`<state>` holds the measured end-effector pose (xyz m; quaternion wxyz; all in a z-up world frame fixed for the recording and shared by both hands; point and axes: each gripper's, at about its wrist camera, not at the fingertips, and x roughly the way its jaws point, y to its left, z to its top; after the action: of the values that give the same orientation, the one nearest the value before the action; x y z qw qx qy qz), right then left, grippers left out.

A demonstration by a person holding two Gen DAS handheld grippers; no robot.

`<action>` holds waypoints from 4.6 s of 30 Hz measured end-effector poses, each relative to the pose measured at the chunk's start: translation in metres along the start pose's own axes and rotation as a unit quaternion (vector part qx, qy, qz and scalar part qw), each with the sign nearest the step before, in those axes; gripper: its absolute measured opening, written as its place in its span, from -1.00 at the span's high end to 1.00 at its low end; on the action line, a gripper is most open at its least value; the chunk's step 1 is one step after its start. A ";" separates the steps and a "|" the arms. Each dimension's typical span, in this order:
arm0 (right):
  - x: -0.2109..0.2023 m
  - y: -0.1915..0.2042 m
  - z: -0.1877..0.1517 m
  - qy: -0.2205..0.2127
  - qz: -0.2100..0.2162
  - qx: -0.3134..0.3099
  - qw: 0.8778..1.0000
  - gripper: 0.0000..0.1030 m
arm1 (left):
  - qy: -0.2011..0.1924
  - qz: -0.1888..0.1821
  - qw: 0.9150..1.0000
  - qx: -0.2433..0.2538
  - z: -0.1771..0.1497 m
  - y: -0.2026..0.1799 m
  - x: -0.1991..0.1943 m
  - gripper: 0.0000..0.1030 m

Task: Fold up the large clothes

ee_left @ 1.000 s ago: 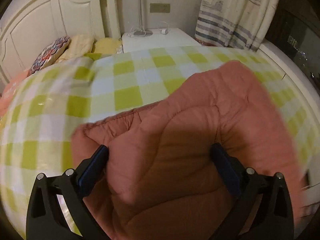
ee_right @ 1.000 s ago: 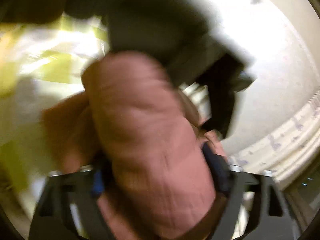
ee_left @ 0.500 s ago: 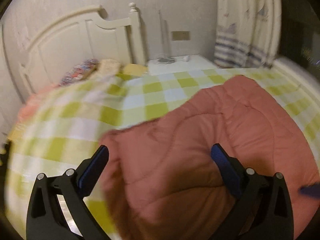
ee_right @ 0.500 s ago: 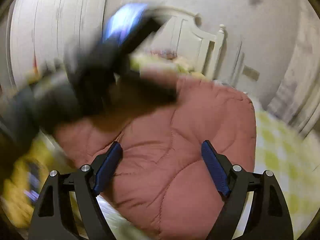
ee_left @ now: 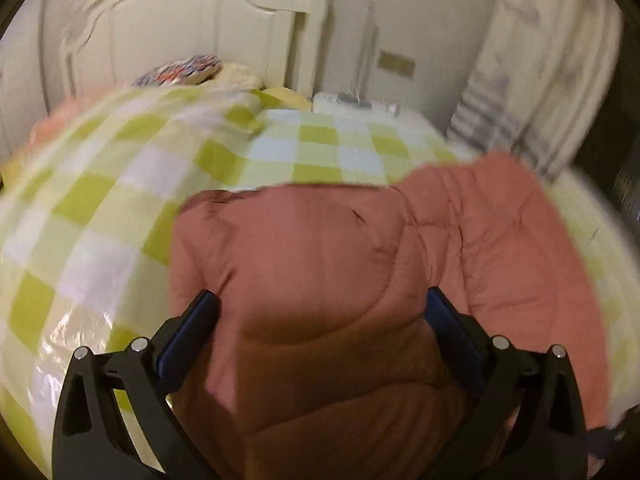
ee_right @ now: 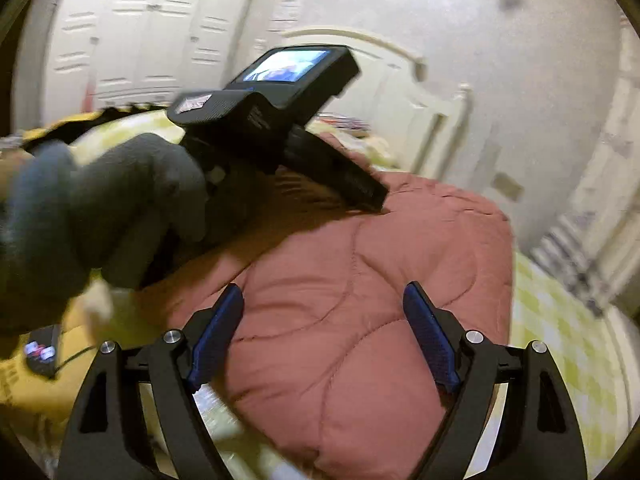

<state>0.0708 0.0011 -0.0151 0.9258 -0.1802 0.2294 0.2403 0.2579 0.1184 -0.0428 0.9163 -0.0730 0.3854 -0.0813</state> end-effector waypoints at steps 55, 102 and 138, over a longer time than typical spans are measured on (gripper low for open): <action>-0.005 -0.031 -0.009 0.016 -0.008 0.003 1.000 -0.73 | -0.037 0.051 0.997 0.036 -0.012 -0.004 -0.014 -0.96; -0.028 -0.120 -0.036 0.029 0.054 0.203 0.977 -0.90 | -0.027 0.015 0.999 0.028 -0.056 -0.005 -0.050 -0.96; -0.034 -0.099 -0.051 0.022 0.042 0.216 0.975 -0.69 | -0.023 0.005 0.998 0.051 -0.101 -0.038 -0.082 -0.96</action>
<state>0.0797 -0.1145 -0.0178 0.9268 0.0288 0.3033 0.2196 0.1252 0.0912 -0.0483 0.9277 -0.0259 0.3602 -0.0951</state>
